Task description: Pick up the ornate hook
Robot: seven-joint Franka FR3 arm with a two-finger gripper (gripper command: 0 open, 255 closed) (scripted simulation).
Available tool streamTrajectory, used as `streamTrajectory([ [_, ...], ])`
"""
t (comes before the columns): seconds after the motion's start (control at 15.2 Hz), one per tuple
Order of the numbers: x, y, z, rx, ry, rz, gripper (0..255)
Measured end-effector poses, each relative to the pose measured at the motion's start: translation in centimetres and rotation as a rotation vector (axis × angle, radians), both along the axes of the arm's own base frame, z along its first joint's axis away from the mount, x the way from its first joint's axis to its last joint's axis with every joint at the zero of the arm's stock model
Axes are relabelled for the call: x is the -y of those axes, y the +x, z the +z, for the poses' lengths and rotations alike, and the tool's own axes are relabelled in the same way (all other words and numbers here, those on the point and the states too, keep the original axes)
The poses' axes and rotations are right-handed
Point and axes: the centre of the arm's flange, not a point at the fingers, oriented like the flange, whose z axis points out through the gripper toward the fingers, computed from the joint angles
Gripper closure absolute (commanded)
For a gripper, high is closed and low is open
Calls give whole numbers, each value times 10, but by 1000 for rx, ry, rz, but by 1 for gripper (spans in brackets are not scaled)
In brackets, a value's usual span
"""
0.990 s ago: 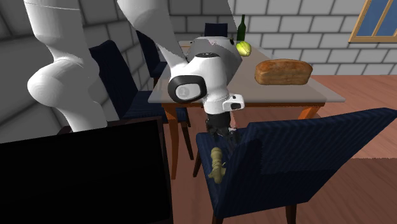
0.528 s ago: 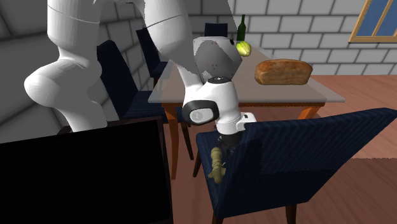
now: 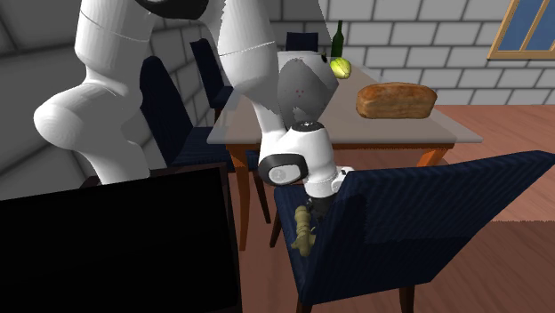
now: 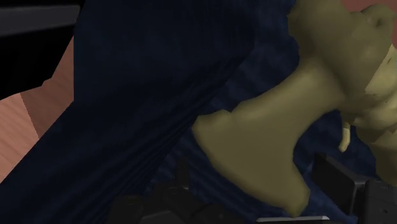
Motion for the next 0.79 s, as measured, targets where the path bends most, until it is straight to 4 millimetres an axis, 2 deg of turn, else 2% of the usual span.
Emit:
streamTrajectory([
  [0.59, 2, -2, -8, -1, 0, -7, 255],
  [0.79, 2, -3, -2, -11, 2, -6, 255],
])
